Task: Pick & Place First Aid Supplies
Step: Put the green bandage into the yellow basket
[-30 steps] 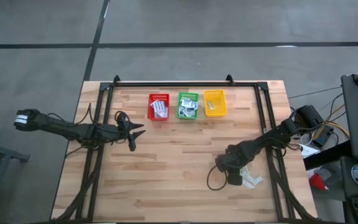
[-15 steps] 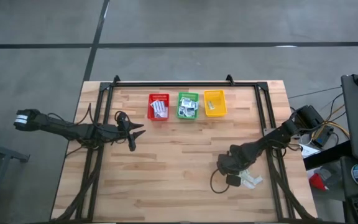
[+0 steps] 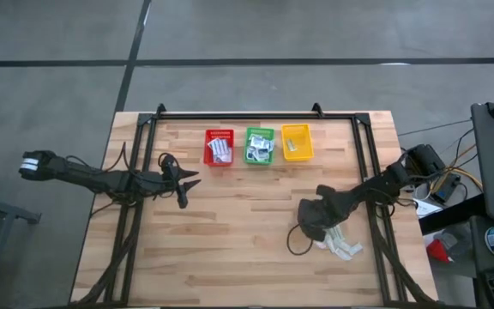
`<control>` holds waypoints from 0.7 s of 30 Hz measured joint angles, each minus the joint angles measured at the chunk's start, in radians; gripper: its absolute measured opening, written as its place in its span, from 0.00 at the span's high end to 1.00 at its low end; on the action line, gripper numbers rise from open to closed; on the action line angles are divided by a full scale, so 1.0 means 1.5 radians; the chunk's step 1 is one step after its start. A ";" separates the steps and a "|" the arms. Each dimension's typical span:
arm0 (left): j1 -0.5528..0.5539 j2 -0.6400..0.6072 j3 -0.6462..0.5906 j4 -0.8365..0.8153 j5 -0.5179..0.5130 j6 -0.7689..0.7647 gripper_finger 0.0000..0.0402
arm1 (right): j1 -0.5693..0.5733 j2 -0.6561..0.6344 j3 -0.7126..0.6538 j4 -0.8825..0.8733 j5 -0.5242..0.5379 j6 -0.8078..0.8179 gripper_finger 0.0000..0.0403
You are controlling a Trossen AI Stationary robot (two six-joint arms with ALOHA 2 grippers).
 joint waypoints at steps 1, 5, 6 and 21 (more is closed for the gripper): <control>0.000 0.000 0.000 0.000 0.000 0.000 0.67 | -0.006 -0.005 0.000 -0.007 0.010 -0.003 0.86; 0.000 0.000 0.000 0.001 0.000 -0.001 0.67 | -0.024 -0.037 0.003 -0.005 0.008 -0.042 0.86; 0.000 0.000 0.000 0.001 0.000 -0.001 0.67 | -0.025 -0.040 0.002 -0.006 0.007 -0.051 0.86; 0.000 0.000 0.000 0.001 0.000 0.003 0.67 | -0.029 -0.062 -0.013 -0.002 -0.008 -0.060 0.67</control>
